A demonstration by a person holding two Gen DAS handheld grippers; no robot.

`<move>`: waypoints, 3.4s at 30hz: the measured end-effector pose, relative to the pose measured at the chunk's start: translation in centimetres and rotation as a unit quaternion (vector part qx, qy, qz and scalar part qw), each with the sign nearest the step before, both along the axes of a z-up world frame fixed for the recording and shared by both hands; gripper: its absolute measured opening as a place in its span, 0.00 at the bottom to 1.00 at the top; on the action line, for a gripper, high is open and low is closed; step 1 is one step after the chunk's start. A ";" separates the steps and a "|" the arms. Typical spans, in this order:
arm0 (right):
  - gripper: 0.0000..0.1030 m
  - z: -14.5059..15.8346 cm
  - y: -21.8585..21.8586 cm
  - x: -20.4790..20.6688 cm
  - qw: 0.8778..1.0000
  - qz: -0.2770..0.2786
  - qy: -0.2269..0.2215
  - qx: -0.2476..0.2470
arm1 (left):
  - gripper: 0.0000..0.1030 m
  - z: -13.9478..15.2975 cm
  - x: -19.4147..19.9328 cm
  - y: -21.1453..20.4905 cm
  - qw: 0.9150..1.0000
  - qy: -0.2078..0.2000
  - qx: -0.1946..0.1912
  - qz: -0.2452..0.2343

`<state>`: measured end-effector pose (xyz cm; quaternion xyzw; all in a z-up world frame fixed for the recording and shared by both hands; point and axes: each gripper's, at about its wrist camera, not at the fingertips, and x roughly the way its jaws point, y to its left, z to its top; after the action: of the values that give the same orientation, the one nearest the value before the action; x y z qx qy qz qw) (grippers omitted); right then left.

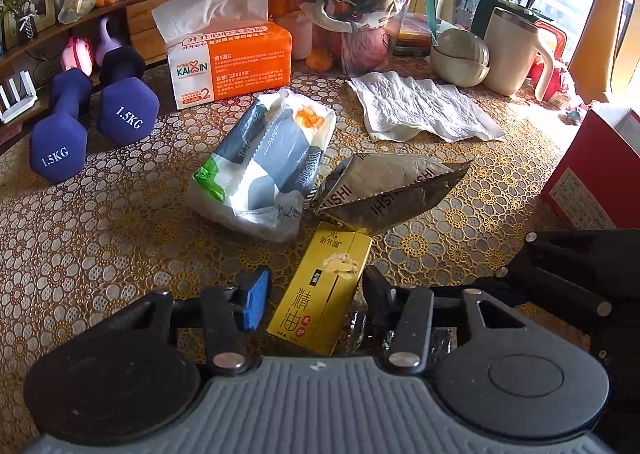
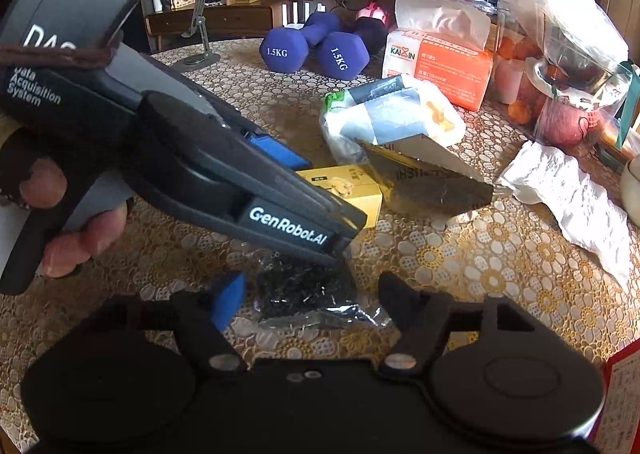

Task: Organize objects
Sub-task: 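Grasp the black bead bag with the right gripper while the left grasps the yellow box, then carry the bead bag with the right tool into the box while the left carries the yellow box, then open the right gripper over the box floor while the left gripper releases the yellow box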

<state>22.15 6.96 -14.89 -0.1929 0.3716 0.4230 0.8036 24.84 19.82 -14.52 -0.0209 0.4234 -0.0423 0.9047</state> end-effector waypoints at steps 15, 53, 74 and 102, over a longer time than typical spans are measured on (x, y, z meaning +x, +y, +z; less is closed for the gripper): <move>0.38 0.9 -0.7 -1.9 1.000 0.001 -0.012 -0.015 | 0.29 0.9 -1.6 0.2 1.000 0.008 -0.017 0.020; 0.34 14.8 -19.5 -9.6 0.989 -0.126 -0.034 0.072 | 0.29 14.4 -13.7 -15.5 0.997 -0.058 0.012 -0.056; 0.34 15.6 -32.1 -5.2 0.966 -0.237 -0.057 0.086 | 0.29 15.2 -9.1 -29.1 0.988 -0.049 0.017 -0.148; 0.34 7.0 -37.3 6.9 0.940 -0.335 0.045 0.045 | 0.29 5.8 3.4 -37.8 0.982 0.059 0.061 -0.167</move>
<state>29.09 -30.32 -7.85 -0.0016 0.4308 0.1534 0.8893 28.25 -18.01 -8.71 0.1028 0.4750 -0.1657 0.8581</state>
